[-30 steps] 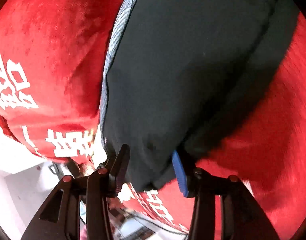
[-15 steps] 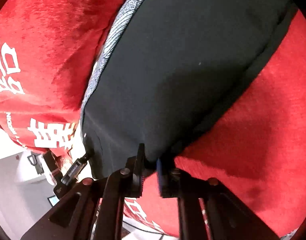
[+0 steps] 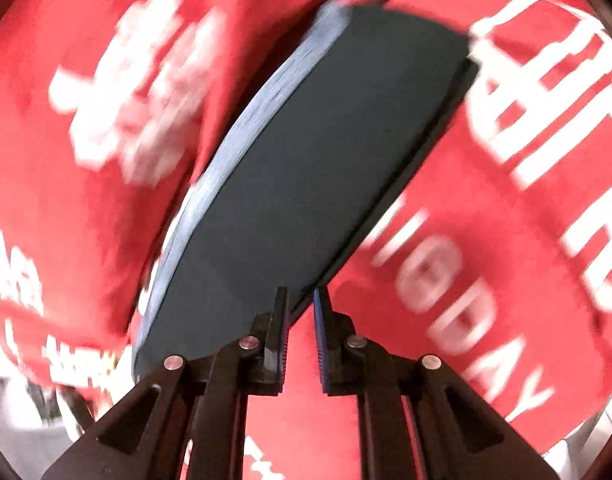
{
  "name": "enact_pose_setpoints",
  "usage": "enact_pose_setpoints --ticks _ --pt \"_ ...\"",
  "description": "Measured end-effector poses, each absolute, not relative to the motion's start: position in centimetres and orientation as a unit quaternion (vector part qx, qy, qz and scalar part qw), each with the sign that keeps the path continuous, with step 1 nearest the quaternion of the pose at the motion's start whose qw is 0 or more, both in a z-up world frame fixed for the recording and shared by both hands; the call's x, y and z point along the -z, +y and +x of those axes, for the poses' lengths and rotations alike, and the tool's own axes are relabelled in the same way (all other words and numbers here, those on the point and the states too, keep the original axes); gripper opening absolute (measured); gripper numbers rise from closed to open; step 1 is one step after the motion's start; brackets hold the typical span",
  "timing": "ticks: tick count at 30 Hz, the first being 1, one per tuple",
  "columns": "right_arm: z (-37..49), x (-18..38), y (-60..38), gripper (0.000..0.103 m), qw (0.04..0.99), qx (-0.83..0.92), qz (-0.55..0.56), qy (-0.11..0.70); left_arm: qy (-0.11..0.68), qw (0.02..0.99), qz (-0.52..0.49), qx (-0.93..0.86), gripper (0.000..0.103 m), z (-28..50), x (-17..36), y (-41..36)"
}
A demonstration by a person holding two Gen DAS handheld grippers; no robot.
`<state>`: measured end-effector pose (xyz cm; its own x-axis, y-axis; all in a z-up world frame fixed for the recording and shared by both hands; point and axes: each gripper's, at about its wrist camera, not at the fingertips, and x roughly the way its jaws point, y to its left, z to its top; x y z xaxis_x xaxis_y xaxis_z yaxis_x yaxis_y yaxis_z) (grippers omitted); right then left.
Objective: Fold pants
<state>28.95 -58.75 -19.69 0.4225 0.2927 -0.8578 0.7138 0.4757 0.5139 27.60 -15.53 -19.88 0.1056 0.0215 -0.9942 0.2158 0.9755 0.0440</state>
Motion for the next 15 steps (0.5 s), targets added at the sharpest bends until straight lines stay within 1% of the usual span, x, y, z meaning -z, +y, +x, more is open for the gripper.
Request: enact_pose_setpoints --ticks 2,6,9,12,15 --pt "28.8 20.7 -61.5 0.017 0.679 0.165 0.508 0.503 0.677 0.728 0.087 0.059 0.103 26.9 21.3 -15.5" --pt "29.4 22.8 -64.1 0.024 0.665 0.162 0.526 0.505 0.669 0.737 0.084 0.043 0.103 26.3 21.3 -15.8" --pt "29.7 23.9 -65.4 0.024 0.666 0.152 0.535 0.497 0.673 0.734 0.084 0.038 0.103 26.4 21.5 -16.0" --pt "29.8 25.1 -65.4 0.026 0.658 0.151 0.548 0.494 0.670 0.735 0.098 0.040 0.103 26.4 21.7 -16.8" --pt "29.9 25.2 -65.7 0.027 0.656 0.152 0.552 0.491 0.673 0.732 0.099 0.039 0.103 26.6 21.8 -16.8"
